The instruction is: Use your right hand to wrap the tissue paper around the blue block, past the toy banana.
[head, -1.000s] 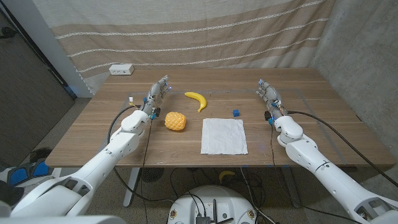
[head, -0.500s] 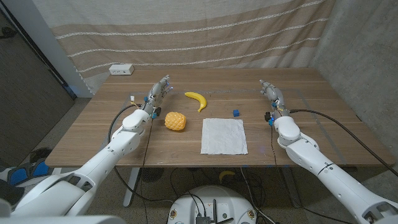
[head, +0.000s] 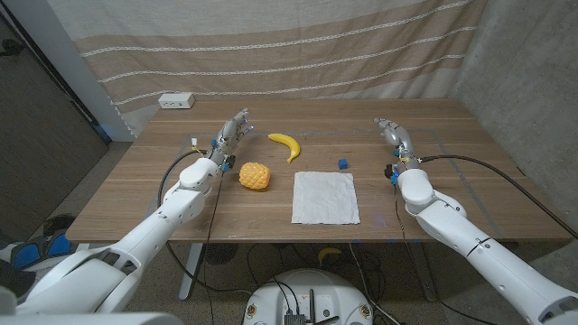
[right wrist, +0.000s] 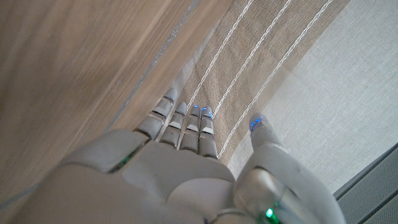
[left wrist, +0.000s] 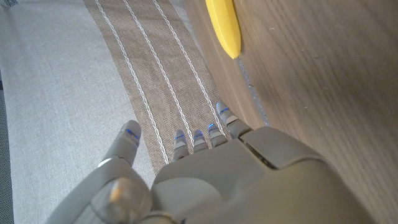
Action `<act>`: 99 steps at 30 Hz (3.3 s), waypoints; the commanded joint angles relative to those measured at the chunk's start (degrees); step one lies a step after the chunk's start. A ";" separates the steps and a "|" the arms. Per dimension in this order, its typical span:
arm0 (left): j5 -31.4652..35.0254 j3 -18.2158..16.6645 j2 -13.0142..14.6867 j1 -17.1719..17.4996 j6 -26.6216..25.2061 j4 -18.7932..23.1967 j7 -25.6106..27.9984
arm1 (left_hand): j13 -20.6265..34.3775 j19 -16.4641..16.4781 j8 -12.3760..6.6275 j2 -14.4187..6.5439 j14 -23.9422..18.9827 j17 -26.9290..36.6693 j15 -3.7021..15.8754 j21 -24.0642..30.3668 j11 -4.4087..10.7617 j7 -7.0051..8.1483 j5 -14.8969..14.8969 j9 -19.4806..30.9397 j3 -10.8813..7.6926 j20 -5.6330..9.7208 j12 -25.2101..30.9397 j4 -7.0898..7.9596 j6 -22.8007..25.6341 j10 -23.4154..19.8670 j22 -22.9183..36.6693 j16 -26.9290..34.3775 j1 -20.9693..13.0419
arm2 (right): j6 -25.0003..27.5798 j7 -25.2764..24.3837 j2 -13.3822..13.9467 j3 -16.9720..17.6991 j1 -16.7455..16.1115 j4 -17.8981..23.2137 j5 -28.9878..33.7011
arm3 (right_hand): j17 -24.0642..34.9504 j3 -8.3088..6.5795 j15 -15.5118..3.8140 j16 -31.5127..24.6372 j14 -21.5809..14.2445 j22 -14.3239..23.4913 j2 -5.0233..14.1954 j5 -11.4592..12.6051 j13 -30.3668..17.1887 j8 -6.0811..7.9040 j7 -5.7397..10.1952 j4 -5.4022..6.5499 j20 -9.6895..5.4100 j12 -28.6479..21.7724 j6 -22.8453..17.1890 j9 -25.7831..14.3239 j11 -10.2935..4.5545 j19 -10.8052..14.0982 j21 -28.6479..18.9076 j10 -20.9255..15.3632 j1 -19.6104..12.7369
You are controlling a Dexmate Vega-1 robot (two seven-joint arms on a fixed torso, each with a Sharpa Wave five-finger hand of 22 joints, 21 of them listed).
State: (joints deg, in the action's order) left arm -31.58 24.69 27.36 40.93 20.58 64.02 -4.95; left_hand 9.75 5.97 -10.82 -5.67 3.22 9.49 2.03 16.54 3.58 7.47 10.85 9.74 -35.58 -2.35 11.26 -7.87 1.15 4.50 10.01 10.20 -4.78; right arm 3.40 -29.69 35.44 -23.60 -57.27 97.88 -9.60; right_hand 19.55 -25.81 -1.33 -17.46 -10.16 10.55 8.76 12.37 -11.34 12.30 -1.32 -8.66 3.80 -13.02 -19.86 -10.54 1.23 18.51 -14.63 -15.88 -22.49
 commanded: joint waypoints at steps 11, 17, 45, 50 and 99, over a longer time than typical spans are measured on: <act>-0.17 -0.07 0.21 0.59 0.81 0.59 -0.61 | 0.33 0.89 -0.11 -1.17 -0.57 0.12 -0.15 0.05 -0.26 0.39 -0.27 0.25 -0.28 -0.49 0.21 -0.39 0.61 -0.72 0.24 0.39 -0.61 | 11.00 -1.62 3.54 -2.82 -1.46 8.14 8.46 | 0.26 -0.41 -0.53 -0.54 -0.88 0.19 -0.15 0.67 -0.33 0.27 0.05 -0.37 0.15 -0.39 -1.11 -0.31 -0.12 0.37 -0.26 -0.91 -0.95; -0.36 -0.26 0.45 1.13 0.65 1.35 -0.37 | 0.34 0.99 -0.05 -1.14 -0.63 0.13 -0.10 -0.03 -0.30 0.39 -0.27 0.26 -0.29 -0.53 0.17 -0.40 0.60 -0.80 0.25 0.33 -0.57 | 14.28 -1.85 4.23 -4.15 -1.41 9.94 11.53 | 0.32 -0.44 -0.62 -0.60 -0.95 0.20 -0.13 0.74 -0.36 0.29 0.07 -0.41 0.06 -0.39 -1.38 -0.32 -0.17 0.48 -0.27 -1.12 -1.12; -0.57 -0.77 1.96 3.66 -0.13 5.17 0.50 | 0.37 1.34 -0.02 -1.09 -0.92 0.15 -0.16 -0.42 -0.28 0.27 -0.28 0.29 -0.41 -0.68 -0.02 -0.48 1.04 -0.91 0.30 0.15 -0.47 | 26.35 0.62 5.79 -10.72 -0.37 14.58 22.78 | 0.61 -1.45 -2.28 -1.10 -1.73 0.29 0.32 1.56 -0.52 0.87 1.25 -1.26 -0.47 -0.48 -4.53 -0.40 -1.50 1.82 -0.55 -2.72 -3.80; -0.67 -0.86 2.17 4.06 -0.23 5.59 0.54 | 0.37 1.36 -0.07 -1.09 -0.99 0.15 -0.27 -0.47 -0.36 0.13 -0.28 0.29 -0.42 -0.66 -0.03 -0.50 1.24 -0.93 0.31 0.15 -0.47 | 28.03 1.28 5.49 -12.03 0.08 14.81 24.42 | 0.58 -1.79 -2.43 -1.15 -1.88 0.30 0.17 1.77 -0.53 1.05 1.55 -1.63 -0.58 -0.51 -5.31 -0.41 -1.88 2.28 -0.68 -3.07 -4.82; -2.37 -1.86 3.46 5.50 0.20 6.15 -1.58 | 0.40 1.81 -0.42 -1.03 -1.23 0.14 -0.56 -1.18 -0.45 -0.77 -0.30 0.37 -0.60 -0.93 -0.17 -0.62 3.58 -1.15 0.35 0.01 -0.41 | 44.51 7.12 1.49 -23.53 6.58 13.13 38.56 | 0.63 -4.36 -6.23 -1.78 -2.40 0.40 -4.76 -0.19 -0.75 2.08 7.69 -2.41 -3.70 1.04 -12.45 -0.45 -6.95 5.90 -1.48 -5.35 -29.27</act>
State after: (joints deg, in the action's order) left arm -33.71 22.94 30.82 46.32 20.68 70.22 -6.22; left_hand 9.99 7.09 -11.04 -5.67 2.14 9.46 1.33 15.39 3.06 6.47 10.59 10.02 -35.98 -3.27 11.26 -8.40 4.25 3.59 10.28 10.20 -4.78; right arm 44.18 -27.06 36.33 -44.98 -52.72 110.90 27.16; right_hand 20.07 -29.99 -2.25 -19.45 -12.87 10.80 4.01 12.46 -11.86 14.80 5.87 -11.22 0.39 -12.07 -32.32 -10.79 -5.86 24.55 -16.16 -21.69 -50.91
